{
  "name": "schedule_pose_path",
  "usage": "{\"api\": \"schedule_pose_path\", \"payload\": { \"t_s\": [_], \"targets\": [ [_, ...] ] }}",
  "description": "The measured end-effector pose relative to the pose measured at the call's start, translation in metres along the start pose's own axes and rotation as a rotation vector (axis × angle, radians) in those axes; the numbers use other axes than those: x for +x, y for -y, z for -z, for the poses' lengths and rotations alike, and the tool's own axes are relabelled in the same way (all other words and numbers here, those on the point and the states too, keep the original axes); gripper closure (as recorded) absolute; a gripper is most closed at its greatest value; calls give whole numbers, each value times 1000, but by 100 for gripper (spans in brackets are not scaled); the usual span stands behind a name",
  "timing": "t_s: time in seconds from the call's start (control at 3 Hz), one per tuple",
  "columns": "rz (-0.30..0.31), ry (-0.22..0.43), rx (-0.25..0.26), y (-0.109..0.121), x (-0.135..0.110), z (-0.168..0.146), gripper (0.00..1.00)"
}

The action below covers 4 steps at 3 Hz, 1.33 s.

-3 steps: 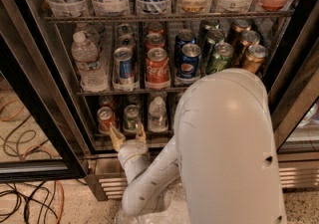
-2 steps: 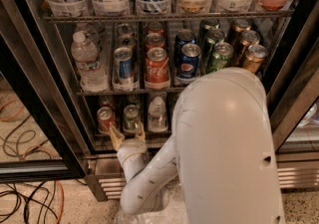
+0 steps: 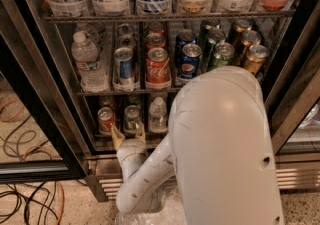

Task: Pick green can from bottom shelf of fridge

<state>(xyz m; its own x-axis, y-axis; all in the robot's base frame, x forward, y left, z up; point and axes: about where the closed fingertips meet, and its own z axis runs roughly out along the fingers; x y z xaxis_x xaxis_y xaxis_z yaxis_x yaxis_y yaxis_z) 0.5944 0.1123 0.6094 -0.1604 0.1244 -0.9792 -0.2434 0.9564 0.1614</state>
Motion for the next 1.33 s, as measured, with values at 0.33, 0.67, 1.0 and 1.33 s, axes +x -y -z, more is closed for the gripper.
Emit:
{"api": "schedule_pose_path", "payload": {
  "t_s": [0.33,0.67,1.0,1.33],
  "targets": [
    [16,3,20,3,-2,-1,33],
    [31,14,32,6,-7,-6,33],
    [69,11,47,11,-13,-14,33],
    [104,-5,63,13,-15,-20,33]
  ]
}}
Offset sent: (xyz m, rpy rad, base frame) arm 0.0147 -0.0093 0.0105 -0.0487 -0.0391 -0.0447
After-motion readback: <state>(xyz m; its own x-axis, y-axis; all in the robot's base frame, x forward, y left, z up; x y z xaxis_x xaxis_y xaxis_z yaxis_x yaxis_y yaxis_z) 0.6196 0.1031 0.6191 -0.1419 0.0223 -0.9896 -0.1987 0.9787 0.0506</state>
